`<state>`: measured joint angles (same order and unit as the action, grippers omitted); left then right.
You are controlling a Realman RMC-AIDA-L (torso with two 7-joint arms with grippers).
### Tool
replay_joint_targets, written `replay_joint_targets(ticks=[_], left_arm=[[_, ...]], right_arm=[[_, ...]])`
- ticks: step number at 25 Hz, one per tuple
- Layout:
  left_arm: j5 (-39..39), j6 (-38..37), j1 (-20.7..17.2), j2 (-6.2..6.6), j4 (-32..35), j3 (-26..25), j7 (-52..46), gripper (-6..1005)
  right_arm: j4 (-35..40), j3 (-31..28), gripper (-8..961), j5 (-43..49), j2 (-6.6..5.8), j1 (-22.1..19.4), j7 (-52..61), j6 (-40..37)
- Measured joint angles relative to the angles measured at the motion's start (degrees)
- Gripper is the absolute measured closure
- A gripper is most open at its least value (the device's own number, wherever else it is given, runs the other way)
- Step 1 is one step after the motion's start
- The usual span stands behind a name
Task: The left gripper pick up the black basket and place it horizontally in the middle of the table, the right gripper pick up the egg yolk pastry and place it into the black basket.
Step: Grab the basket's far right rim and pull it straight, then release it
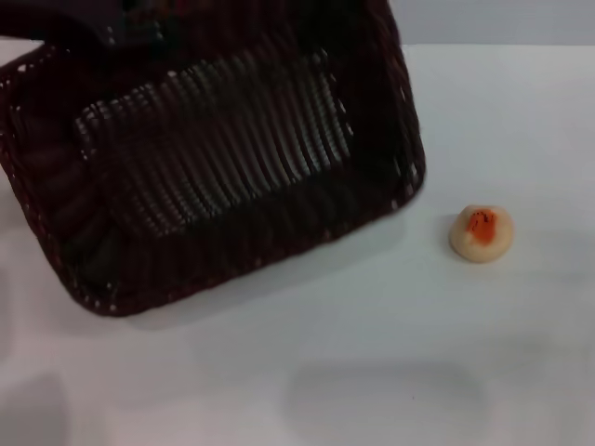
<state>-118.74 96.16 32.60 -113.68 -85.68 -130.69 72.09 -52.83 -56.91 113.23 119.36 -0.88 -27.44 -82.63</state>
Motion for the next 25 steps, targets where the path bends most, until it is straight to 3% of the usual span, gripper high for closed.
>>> replay_joint_targets(ticks=[10, 17, 25], left_arm=[[0.04, 6.98, 3.61, -0.75, 1.34, 2.36, 6.53, 773], [-0.77, 4.27, 4.38, -2.88, 2.45, 4.89, 9.57, 767], [-3.12, 0.54, 4.57, -4.03, 5.42, 10.51, 11.08, 759]], right_arm=[[-0.31, 1.44, 230, -0.20, 0.09, -0.68, -0.04, -1.43], [-0.25, 2.32, 230, -0.93, 0.07, -0.91, -0.07, -2.04], [-0.14, 2.46, 231, -0.93, -0.02, -1.26, -0.16, -3.25]])
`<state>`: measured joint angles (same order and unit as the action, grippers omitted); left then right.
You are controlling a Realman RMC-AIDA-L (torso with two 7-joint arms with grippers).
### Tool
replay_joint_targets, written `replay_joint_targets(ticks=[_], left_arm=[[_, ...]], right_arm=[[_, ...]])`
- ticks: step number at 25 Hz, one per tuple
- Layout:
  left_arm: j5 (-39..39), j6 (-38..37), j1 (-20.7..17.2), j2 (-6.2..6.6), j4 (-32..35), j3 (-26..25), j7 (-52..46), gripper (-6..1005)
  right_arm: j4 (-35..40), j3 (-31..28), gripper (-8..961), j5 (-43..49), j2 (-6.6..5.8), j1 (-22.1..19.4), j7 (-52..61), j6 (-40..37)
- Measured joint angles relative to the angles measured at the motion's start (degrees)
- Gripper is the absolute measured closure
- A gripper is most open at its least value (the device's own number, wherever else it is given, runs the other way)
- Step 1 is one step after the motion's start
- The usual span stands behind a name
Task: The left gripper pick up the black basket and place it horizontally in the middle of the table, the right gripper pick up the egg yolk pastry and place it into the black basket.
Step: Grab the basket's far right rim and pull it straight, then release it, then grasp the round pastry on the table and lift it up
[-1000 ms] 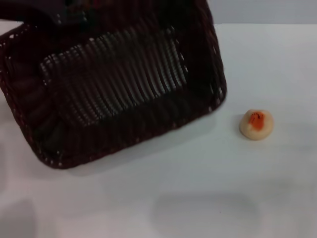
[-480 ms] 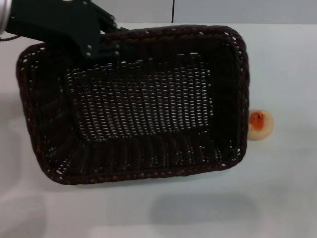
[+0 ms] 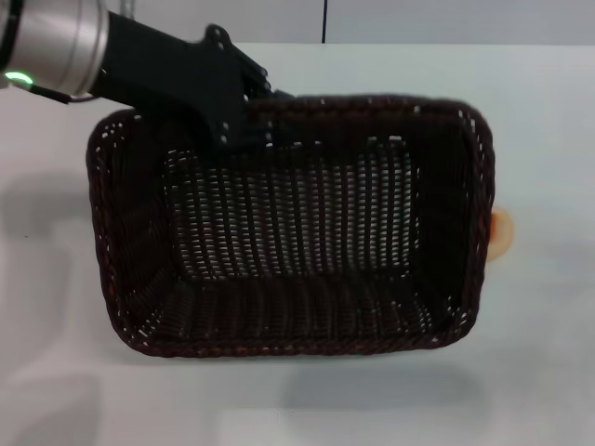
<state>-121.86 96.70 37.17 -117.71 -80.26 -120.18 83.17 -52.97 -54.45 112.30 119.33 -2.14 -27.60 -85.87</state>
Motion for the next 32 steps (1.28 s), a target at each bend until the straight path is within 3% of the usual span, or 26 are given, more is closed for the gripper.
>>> replay_joint_targets(ticks=[14, 17, 26, 32], left_arm=[[-0.02, -2.92, -0.03, -0.42, 1.04, 2.81, -0.22, 745], [0.42, -4.32, -0.47, -0.51, 0.91, 3.09, -0.20, 637], [3.66, -9.27, -2.32, -0.45, 0.03, 2.93, 0.70, 631], [11.99, -12.10, -4.85, -0.32, -0.14, 0.12, 2.65, 632]], right_arm=[[0.09, -0.42, 231, 0.00, -0.25, 0.03, -0.09, -0.35], [0.16, -0.55, 230, 0.01, -0.25, 0.03, -0.09, -0.38], [0.05, -0.24, 230, 0.08, -0.24, 0.03, -1.52, -1.12], [-0.09, -0.01, 231, 0.18, -0.24, 0.03, -2.35, -1.18]])
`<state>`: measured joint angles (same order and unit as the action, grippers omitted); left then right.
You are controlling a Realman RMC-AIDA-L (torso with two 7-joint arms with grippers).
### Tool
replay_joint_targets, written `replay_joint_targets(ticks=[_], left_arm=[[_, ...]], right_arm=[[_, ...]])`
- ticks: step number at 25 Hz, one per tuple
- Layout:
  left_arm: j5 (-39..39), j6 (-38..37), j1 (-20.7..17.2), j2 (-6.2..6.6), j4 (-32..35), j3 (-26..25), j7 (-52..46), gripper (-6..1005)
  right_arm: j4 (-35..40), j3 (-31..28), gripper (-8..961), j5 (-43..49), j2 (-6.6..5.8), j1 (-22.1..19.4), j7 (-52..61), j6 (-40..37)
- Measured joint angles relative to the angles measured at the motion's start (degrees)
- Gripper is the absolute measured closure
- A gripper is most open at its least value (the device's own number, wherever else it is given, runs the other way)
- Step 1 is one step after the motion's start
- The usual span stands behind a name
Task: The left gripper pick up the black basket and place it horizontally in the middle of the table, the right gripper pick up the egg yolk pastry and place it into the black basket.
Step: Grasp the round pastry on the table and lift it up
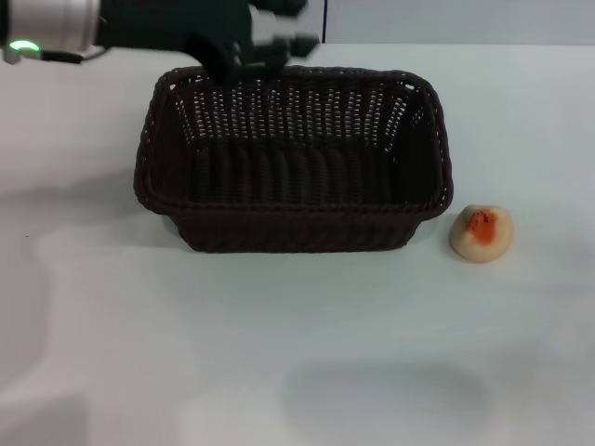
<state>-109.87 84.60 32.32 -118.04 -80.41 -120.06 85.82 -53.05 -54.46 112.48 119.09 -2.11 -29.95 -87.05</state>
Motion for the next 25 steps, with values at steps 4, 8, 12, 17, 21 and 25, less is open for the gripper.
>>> replay_joint_targets(ticks=[4, 8, 12, 17, 21, 25], left_arm=[[8.11, -1.47, -2.57, -0.13, 0.41, -5.80, 1.35, 633], [20.69, -2.16, -6.79, -0.14, 2.39, -11.60, 2.95, 634], [34.38, -2.26, -10.83, -0.12, 6.39, -16.56, 5.00, 634], [43.49, -2.65, -13.14, -0.19, 12.48, -21.42, 7.86, 635], [48.83, -3.13, -13.29, -0.17, 20.44, -25.34, 10.91, 636], [51.15, -3.54, -13.16, 0.01, 27.07, -30.06, 14.43, 635]], right_arm=[[-0.21, 1.15, 231, 0.20, 0.00, -0.15, -0.01, -0.05], [-0.28, 4.06, 231, 0.04, 0.00, -0.25, -0.01, 0.15], [-0.30, 9.76, 231, -0.67, 0.11, -0.14, 0.32, 0.56], [-0.61, 17.62, 230, -3.89, 0.14, 0.66, 0.29, 0.66], [-0.45, 23.66, 230, -8.32, 0.11, 2.39, 0.19, 0.93], [-0.16, 27.89, 230, -12.16, 0.02, 3.85, 0.11, 3.26]])
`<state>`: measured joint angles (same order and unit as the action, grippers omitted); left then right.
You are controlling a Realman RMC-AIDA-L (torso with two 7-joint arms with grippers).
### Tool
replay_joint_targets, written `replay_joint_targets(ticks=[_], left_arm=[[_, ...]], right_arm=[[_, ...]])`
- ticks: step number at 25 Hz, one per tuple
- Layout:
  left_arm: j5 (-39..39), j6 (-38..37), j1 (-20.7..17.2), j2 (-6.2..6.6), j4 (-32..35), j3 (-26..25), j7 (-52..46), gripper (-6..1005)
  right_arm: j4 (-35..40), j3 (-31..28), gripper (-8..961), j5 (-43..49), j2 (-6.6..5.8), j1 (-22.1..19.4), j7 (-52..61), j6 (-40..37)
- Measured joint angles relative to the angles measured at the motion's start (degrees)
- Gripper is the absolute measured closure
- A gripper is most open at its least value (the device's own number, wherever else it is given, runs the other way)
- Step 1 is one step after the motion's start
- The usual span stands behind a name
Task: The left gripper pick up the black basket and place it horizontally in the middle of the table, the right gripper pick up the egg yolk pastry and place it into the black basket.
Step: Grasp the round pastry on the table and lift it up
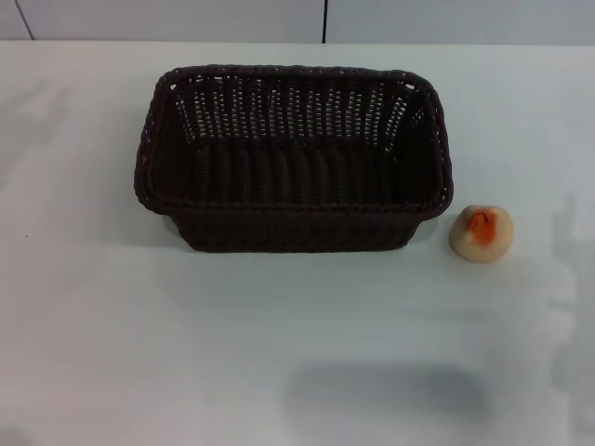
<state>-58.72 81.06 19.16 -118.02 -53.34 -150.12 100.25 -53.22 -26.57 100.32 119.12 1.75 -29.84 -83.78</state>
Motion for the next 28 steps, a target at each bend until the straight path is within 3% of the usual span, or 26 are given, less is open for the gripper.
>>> replay_joint_targets(ticks=[11, 28], left_arm=[[0.23, -4.60, -1.04, 0.05, 7.25, -6.07, 5.27, 641], [0.69, -1.91, -2.32, 0.17, 6.31, -7.04, 5.82, 659]], right_arm=[[-0.01, 1.52, 230, -0.63, -0.04, 0.82, -0.04, 9.71], [2.00, 1.82, 230, -0.73, 0.26, 2.29, 0.91, 21.62]])
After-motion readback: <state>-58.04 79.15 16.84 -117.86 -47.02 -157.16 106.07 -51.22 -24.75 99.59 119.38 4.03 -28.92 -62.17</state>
